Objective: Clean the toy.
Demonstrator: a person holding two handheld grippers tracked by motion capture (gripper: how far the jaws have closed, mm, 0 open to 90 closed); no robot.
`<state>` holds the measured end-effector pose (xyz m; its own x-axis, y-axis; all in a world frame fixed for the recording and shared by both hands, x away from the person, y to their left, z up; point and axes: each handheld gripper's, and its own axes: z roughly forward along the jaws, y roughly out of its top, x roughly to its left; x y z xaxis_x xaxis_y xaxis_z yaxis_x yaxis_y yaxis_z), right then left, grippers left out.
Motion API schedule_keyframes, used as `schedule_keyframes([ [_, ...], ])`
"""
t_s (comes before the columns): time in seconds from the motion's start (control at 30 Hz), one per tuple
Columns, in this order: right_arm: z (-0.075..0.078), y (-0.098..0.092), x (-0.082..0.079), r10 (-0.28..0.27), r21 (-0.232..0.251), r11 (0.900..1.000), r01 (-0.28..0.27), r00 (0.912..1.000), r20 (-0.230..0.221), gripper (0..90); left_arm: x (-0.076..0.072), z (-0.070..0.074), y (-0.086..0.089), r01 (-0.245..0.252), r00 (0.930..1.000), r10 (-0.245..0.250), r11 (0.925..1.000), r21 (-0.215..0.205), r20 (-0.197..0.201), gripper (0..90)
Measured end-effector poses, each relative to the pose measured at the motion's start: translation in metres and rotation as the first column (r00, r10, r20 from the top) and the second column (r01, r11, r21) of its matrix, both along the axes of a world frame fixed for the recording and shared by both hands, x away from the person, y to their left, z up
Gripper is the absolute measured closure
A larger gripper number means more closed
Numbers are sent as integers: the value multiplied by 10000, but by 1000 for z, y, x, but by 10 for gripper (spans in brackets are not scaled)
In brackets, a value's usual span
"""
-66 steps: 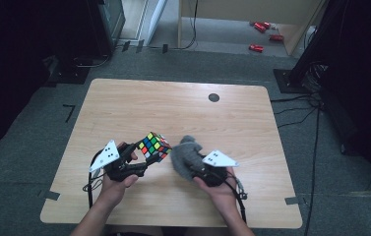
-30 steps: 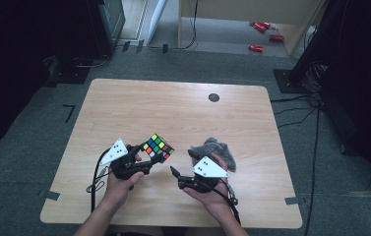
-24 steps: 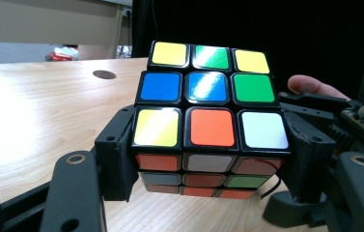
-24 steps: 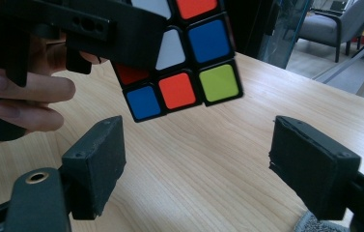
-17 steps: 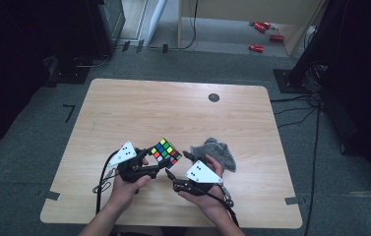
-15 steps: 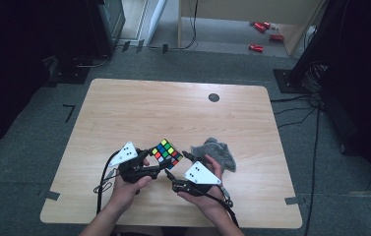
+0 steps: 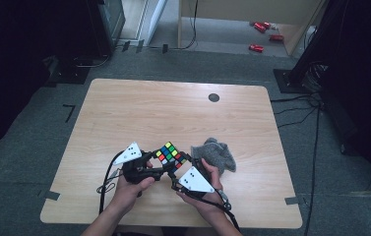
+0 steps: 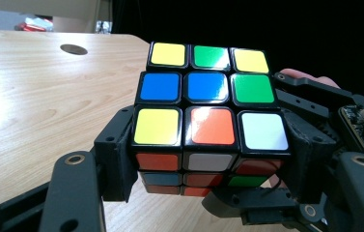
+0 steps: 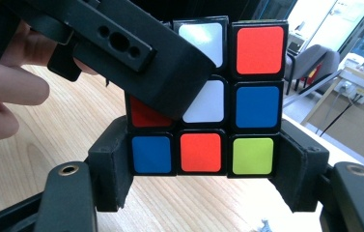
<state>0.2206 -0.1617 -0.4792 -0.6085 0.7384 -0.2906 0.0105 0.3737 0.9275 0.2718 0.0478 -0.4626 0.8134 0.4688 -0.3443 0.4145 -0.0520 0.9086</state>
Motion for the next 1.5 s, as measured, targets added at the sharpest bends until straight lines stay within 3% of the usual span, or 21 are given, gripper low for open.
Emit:
schedule_keyframes([
  [0.13, -1, -1, 1, 57, 11, 10000, -57, 9998, -209, 340, 1, 0, 1, 151, 9998, -153, 9997, 174, 140, 329],
  [0.37, 0, -12, 8, -176, 40, 9998, 179, 9973, -708, 344, 5, 7, 16, -32, 9985, 45, 9997, -251, 544, 263],
  [0.47, 0, -19, 11, -226, 289, 9993, 254, 9955, -925, 345, 8, 9, 25, -258, 9976, 286, 9986, -453, 625, 259],
  [0.6, 4, -29, 15, -301, 728, 9965, 406, 9898, -1390, 346, 12, 8, 32, -490, 9951, 502, 9987, -162, 857, 259],
  [0.8, 13, -43, 20, -279, 1410, 9883, 577, 9784, -2047, 346, 10, 3, 29, -607, 9842, 450, 9943, 875, 1712, 264],
  [0.93, 20, -48, 21, -167, 1735, 9831, 586, 9723, -2333, 346, 5, 0, 22, -455, 9699, 70, 9872, 1528, 2436, 265],
  [1.07, 24, -48, 19, 41, 1996, 9787, 475, 9681, -2505, 346, 1, 0, 16, -226, 9564, -321, 9829, 1830, 2903, 265],
  [1.2, 28, -47, 18, 267, 2253, 9735, 382, 9602, -2781, 346, -3, -5, 9, -350, 9310, -606, 9668, 2532, 3599, 264],
  [1.33, 32, -46, 17, 458, 2441, 9693, 305, 9525, -3011, 346, -6, -7, 4, -500, 9113, -800, 9522, 3014, 4039, 248],
  [1.5, 34, -42, 14, 657, 2612, 9650, 219, 9445, -3220, 346, -9, -10, -1, -564, 8919, -978, 9447, 3231, 4414, 225],
])
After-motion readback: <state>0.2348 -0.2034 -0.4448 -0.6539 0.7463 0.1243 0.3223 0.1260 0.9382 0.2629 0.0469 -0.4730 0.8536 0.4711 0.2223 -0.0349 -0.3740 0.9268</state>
